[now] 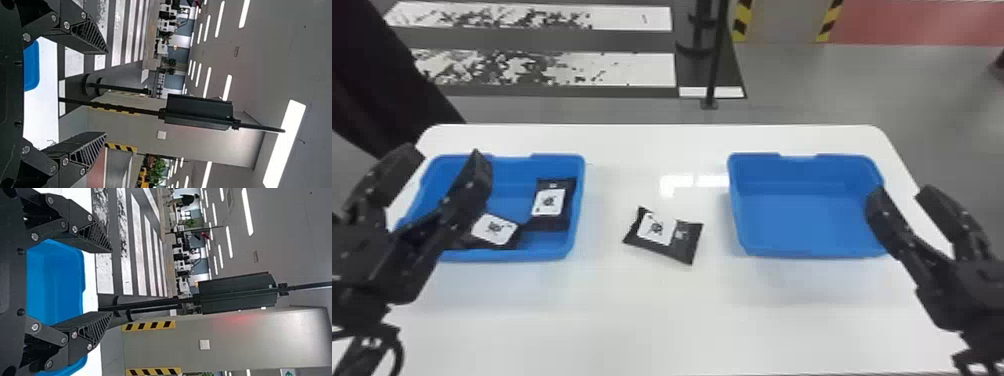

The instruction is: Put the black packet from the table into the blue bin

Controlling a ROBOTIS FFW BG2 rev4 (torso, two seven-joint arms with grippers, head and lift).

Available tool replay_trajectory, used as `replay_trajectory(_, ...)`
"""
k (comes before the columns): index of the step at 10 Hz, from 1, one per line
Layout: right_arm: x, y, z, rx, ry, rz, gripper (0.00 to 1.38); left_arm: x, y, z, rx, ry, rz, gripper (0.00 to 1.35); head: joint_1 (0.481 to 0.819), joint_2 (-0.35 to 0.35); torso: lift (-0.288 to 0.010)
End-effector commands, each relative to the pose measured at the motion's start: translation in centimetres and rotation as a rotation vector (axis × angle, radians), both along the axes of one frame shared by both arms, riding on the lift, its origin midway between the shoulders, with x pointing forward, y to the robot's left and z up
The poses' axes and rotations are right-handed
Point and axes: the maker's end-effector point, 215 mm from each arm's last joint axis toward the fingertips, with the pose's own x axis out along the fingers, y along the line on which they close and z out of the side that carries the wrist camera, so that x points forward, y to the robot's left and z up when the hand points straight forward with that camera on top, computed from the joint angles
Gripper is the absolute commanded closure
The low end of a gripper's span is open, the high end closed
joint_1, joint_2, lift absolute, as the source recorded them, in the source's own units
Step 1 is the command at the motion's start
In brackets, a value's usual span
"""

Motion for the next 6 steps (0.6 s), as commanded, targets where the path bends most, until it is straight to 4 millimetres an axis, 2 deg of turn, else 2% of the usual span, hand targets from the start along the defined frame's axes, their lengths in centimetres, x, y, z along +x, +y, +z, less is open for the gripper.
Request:
replay_trajectory(1, -0.01, 0.00, -0.05, 0.001, 0.002, 0.000, 0.50, 0.00, 0.00, 0.04, -0.002, -0.001, 0.000, 0.32, 0.695, -0.031, -0.110)
replay_trajectory(6, 0.00, -0.01, 0.02, 0.000, -0.001, -0.001, 0.50, 0.00, 0.00, 0.04, -0.002, -0.001, 0.000, 0.32, 0.695, -0.031, -0.110)
